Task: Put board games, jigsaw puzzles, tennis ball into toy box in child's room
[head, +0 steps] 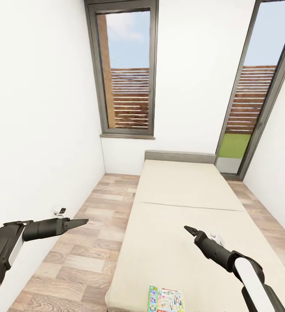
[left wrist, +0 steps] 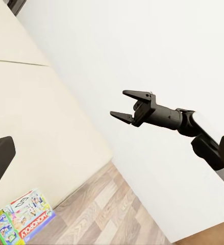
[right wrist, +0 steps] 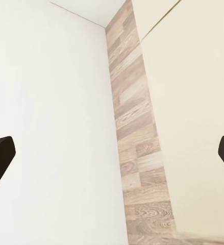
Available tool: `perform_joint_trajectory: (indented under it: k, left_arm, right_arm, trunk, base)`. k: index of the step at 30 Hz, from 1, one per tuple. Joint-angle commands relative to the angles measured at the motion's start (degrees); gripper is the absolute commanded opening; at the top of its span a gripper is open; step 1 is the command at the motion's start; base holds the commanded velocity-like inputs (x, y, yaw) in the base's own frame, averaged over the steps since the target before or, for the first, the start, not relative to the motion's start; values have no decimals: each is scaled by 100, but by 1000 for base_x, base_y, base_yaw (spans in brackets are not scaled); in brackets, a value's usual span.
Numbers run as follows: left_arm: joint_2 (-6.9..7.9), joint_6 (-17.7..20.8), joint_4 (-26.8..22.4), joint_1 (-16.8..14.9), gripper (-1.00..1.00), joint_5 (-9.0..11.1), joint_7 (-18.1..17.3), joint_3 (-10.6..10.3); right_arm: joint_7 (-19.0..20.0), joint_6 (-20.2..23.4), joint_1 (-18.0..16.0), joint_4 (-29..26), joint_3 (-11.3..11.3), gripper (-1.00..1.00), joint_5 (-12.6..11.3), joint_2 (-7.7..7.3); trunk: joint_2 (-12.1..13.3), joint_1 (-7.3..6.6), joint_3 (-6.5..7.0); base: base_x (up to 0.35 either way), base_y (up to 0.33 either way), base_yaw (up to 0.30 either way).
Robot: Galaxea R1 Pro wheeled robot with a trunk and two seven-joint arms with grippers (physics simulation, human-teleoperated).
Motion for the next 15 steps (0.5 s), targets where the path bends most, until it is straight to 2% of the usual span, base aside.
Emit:
perform_joint_trajectory:
  k: [1,10,15]
  left_arm:
    - [1,61,-1,-5,100,-1,-21,-1]
    - [2,61,-1,-3,100,-2,-21,-1]
    - [2,61,-1,-3,100,-7,-21,-1]
  right_arm:
    - [-6,32,-5,-4,-9,100,-18,1]
    - [-5,38,-5,-6,-12,100,-18,1]
    - [-5,43,-5,-1,-13,100,-19,1]
  trunk:
    - [-13,4,-14]
    - [-13,4,-14]
    - [-13,4,-12]
  base:
    - [-14,0,0]
    - [-5,-1,0]
    - [-1,-126,-6]
